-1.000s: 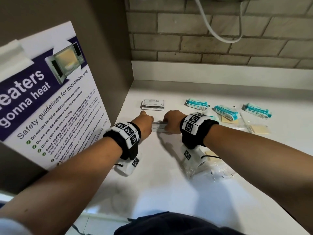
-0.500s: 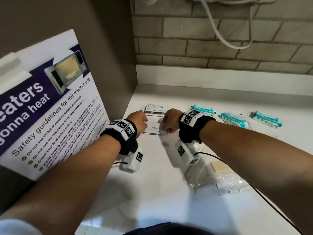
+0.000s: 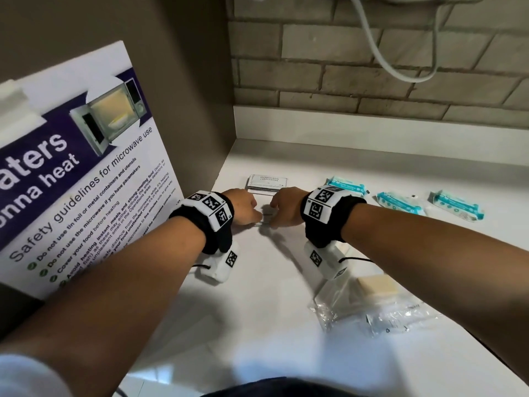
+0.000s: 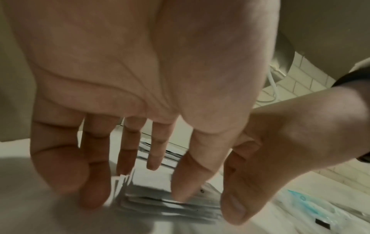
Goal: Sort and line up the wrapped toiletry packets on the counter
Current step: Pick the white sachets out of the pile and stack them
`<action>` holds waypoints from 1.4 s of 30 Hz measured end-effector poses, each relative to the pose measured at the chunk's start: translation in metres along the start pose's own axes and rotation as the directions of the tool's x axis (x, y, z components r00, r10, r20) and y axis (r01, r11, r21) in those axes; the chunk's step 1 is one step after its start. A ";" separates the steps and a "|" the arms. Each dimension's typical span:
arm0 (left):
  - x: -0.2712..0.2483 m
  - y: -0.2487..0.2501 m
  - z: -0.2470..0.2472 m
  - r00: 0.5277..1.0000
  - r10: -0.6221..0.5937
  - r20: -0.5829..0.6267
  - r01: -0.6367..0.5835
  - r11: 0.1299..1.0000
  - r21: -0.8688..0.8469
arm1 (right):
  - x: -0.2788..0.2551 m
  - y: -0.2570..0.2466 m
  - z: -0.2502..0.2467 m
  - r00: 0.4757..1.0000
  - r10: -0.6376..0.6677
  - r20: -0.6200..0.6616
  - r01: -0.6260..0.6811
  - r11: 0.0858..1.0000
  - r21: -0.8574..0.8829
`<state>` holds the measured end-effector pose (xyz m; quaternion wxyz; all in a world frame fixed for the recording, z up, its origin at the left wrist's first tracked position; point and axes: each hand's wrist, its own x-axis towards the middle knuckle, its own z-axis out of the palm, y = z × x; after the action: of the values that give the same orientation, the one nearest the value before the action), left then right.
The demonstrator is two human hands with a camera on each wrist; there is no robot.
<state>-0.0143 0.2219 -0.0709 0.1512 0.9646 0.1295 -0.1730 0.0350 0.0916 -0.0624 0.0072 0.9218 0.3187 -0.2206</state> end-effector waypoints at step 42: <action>0.029 0.005 -0.009 1.000 0.014 -0.008 -0.012 0.974 0.227 | 0.047 -0.001 0.005 0.995 0.058 -0.075 -0.055 0.997 0.046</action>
<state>0.0162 0.2262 -0.0723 0.0404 0.9772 0.1035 -0.1809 0.0649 0.1189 -0.0860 -0.0190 0.9382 0.2876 -0.1917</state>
